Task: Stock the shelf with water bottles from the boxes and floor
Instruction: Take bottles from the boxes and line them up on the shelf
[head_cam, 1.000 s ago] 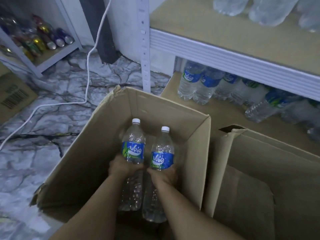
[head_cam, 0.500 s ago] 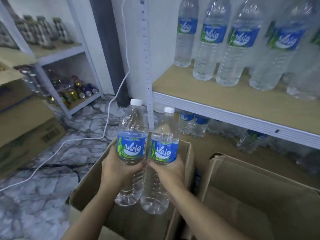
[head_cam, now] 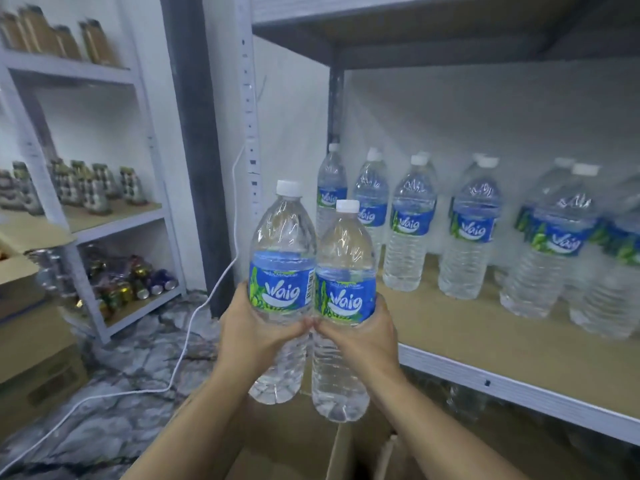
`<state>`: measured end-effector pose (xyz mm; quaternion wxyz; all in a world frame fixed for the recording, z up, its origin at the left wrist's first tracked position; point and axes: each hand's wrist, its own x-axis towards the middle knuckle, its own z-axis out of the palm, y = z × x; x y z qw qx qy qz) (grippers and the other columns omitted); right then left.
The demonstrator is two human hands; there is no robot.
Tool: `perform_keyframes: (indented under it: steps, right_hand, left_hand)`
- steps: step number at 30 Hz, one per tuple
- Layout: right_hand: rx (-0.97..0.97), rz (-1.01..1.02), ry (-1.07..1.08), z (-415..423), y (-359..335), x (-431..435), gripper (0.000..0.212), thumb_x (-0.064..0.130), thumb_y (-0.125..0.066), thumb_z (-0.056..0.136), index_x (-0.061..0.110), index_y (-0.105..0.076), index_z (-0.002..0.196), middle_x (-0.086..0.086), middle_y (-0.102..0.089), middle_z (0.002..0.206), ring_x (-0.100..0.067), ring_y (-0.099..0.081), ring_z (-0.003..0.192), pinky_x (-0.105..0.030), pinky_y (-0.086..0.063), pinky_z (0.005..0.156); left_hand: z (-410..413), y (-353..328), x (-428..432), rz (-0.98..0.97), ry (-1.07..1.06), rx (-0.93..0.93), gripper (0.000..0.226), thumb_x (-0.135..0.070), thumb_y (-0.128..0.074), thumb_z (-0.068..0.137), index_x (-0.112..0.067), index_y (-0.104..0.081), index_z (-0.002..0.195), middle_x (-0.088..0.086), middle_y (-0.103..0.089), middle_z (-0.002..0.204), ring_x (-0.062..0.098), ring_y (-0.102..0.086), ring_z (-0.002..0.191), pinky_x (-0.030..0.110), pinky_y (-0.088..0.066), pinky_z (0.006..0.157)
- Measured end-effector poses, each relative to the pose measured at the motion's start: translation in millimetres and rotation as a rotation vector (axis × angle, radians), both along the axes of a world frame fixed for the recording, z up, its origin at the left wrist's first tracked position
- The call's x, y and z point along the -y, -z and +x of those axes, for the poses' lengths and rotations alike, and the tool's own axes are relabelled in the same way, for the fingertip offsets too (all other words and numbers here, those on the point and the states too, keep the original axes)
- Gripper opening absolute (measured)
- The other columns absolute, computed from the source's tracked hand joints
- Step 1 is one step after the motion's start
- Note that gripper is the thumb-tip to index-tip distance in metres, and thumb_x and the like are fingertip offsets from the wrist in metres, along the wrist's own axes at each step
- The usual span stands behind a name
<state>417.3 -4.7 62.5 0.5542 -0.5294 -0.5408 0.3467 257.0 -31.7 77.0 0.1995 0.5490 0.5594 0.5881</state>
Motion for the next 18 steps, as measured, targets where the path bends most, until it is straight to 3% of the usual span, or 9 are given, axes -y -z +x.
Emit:
perform_keyframes:
  steps: [3, 5, 7, 9, 12, 14, 18]
  right_hand:
    - [0.022, 0.042, 0.032, 19, -20, -24, 0.067, 0.025, -0.095, 0.048, 0.025, -0.058, 0.103, 0.012, -0.071, 0.089, 0.008, -0.064, 0.074, -0.006, -0.046, 0.058]
    - [0.04, 0.069, 0.05, 29, -31, -39, 0.065, 0.027, -0.094, 0.048, 0.025, -0.058, 0.101, 0.013, -0.071, 0.088, 0.008, -0.063, 0.074, -0.006, -0.044, 0.057]
    - [0.045, 0.086, 0.05, 41, -37, -56, 0.064, 0.027, -0.094, 0.048, 0.026, -0.058, 0.1, 0.014, -0.071, 0.086, 0.009, -0.063, 0.07, -0.005, -0.044, 0.056]
    - [0.058, 0.108, 0.048, 52, -43, -71, 0.062, 0.025, -0.094, 0.049, 0.027, -0.058, 0.1, 0.013, -0.071, 0.084, 0.009, -0.064, 0.07, -0.007, -0.045, 0.057]
    - [0.052, 0.158, 0.086, 70, -48, -93, 0.061, 0.018, -0.094, 0.051, 0.024, -0.058, 0.101, 0.012, -0.071, 0.081, 0.007, -0.065, 0.067, -0.008, -0.046, 0.056]
    - [0.057, 0.175, 0.12, 83, -49, -107, 0.061, 0.018, -0.094, 0.051, 0.024, -0.057, 0.1, 0.011, -0.07, 0.084, 0.007, -0.064, 0.068, -0.009, -0.048, 0.058]
    - [0.068, 0.194, 0.16, 105, -45, -134, 0.071, 0.031, -0.094, 0.047, 0.026, -0.057, 0.107, 0.008, -0.071, 0.095, -0.009, -0.069, 0.084, -0.033, -0.057, 0.078]
  left_hand:
    - [17, -11, -30, 0.062, 0.014, 0.048, 0.071, -0.014, -0.098, 0.043, -0.022, -0.054, 0.099, -0.008, -0.071, 0.089, -0.004, -0.068, 0.08, 0.012, -0.052, 0.07]
    - [25, -15, -53, 0.083, 0.014, 0.079, 0.075, -0.018, -0.099, 0.041, -0.021, -0.055, 0.102, -0.005, -0.073, 0.093, 0.006, -0.07, 0.086, 0.027, -0.056, 0.079]
    - [31, -17, -77, 0.095, 0.02, 0.09, 0.078, -0.02, -0.099, 0.042, -0.021, -0.055, 0.106, -0.005, -0.073, 0.096, 0.008, -0.07, 0.089, 0.032, -0.056, 0.081]
    - [38, -19, -99, 0.107, 0.025, 0.104, 0.081, -0.016, -0.098, 0.043, -0.018, -0.054, 0.111, -0.003, -0.073, 0.099, 0.008, -0.07, 0.089, 0.03, -0.056, 0.081]
    - [45, -21, -132, 0.13, 0.015, 0.096, 0.078, -0.006, -0.096, 0.046, -0.013, -0.053, 0.111, -0.004, -0.07, 0.097, -0.007, -0.066, 0.08, 0.008, -0.05, 0.07]
    - [49, -20, -152, 0.139, -0.015, 0.07, 0.077, -0.008, -0.096, 0.046, -0.015, -0.053, 0.11, -0.012, -0.066, 0.095, -0.011, -0.062, 0.077, 0.001, -0.044, 0.066]
    - [50, -16, -190, 0.121, -0.083, 0.055, 0.077, -0.016, -0.096, 0.048, -0.018, -0.05, 0.111, -0.015, -0.062, 0.093, -0.009, -0.057, 0.083, 0.007, -0.044, 0.07]
